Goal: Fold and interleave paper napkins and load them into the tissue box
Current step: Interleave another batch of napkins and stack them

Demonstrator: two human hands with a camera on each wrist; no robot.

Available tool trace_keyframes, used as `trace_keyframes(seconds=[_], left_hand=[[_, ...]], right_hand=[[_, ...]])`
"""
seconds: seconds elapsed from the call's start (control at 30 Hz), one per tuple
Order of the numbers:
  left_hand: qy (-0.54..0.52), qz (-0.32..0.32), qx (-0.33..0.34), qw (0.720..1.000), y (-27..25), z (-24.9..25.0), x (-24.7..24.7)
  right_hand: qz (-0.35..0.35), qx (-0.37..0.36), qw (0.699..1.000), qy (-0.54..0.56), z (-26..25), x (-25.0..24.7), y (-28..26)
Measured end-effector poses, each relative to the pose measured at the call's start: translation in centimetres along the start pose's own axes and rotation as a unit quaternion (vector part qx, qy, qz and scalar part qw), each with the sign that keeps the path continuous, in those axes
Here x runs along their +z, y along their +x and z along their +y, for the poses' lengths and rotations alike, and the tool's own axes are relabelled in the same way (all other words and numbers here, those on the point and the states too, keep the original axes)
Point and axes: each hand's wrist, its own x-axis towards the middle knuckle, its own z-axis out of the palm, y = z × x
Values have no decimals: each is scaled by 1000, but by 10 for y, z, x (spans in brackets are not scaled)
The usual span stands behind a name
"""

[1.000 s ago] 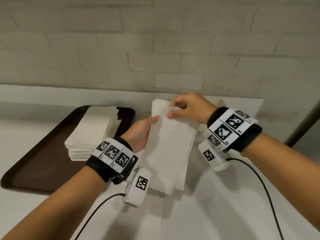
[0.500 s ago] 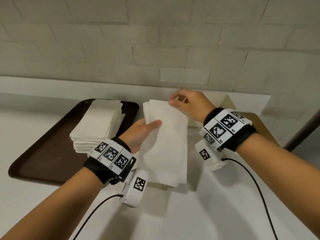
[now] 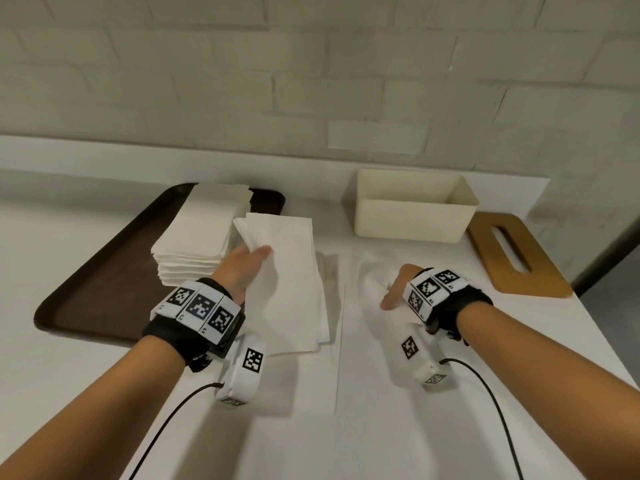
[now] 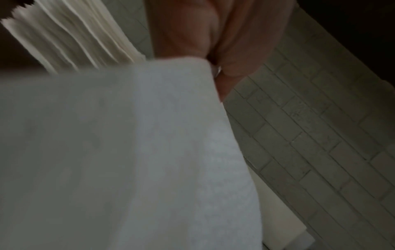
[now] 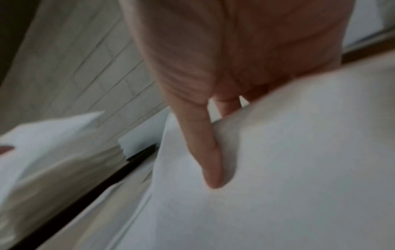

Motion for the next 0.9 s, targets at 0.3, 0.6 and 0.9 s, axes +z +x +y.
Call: trace_keyframes(seconds=[0.3, 0.6, 0.9], left_hand=[[-75, -22, -39, 996, 6, -8, -2], [-217, -89, -60, 970, 2, -31, -5], [-200, -104, -70, 972, 0, -41, -14]], right_hand=[[-19, -134, 880, 455, -46, -41, -45], [-28, -183, 872, 454, -103, 4, -47], [-59, -149, 890, 427, -116, 24, -41]])
